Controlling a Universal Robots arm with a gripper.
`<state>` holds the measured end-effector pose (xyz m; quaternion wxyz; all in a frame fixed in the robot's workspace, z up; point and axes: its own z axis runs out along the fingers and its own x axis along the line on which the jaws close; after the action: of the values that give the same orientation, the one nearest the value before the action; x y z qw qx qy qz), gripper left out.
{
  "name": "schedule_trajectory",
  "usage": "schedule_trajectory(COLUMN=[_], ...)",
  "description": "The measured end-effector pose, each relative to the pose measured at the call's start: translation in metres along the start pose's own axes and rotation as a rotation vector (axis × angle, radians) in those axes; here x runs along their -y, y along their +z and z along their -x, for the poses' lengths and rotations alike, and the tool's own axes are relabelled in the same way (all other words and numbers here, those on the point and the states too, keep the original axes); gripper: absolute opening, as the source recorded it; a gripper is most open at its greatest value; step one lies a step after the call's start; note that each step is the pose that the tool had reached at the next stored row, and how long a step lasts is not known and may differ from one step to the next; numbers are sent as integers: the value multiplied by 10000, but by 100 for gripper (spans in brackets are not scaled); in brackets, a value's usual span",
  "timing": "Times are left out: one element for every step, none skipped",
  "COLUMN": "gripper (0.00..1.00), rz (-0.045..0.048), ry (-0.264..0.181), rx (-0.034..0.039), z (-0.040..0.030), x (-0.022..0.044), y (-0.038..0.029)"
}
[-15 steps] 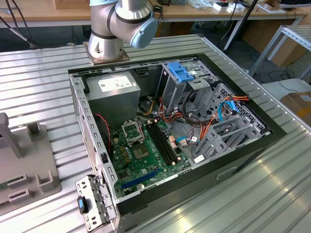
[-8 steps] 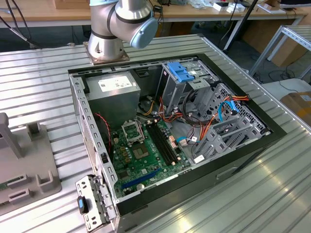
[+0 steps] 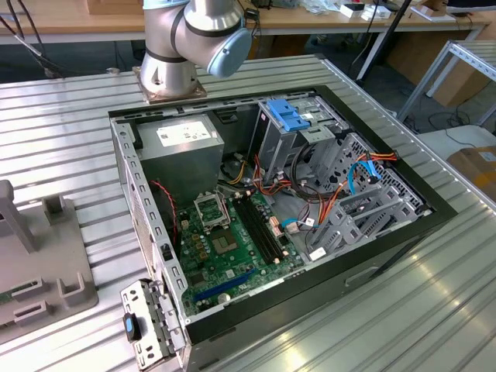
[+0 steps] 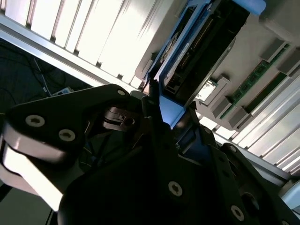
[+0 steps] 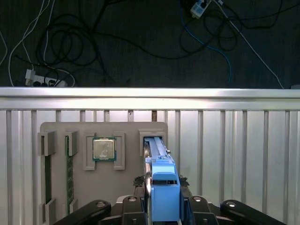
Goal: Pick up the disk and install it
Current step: 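Pick up the disk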
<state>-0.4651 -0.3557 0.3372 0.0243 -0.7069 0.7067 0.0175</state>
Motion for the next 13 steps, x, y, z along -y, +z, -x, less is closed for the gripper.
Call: schedule_trajectory(gripper=[37, 37, 37, 37, 37, 37, 37, 37, 37, 37, 37, 37, 37], rz=[-1, -1, -4, -5, -6, -7, -8, -8, -8, -9, -10, -10, -11], ry=[0, 0, 0, 0, 0, 0, -1, 0, 0, 0, 0, 0, 0], rx=[1, 1, 2, 2, 0, 1, 1, 1, 1, 0, 1, 1, 1], z=[2, 4, 4, 4, 4, 4, 4, 4, 4, 4, 4, 4, 4], x=[0, 0, 0, 1, 1, 1, 1, 1, 0, 1, 1, 0, 1], y=[-24, -58, -62, -63, -65, -67, -67, -68, -68, -68, -68, -69, -69])
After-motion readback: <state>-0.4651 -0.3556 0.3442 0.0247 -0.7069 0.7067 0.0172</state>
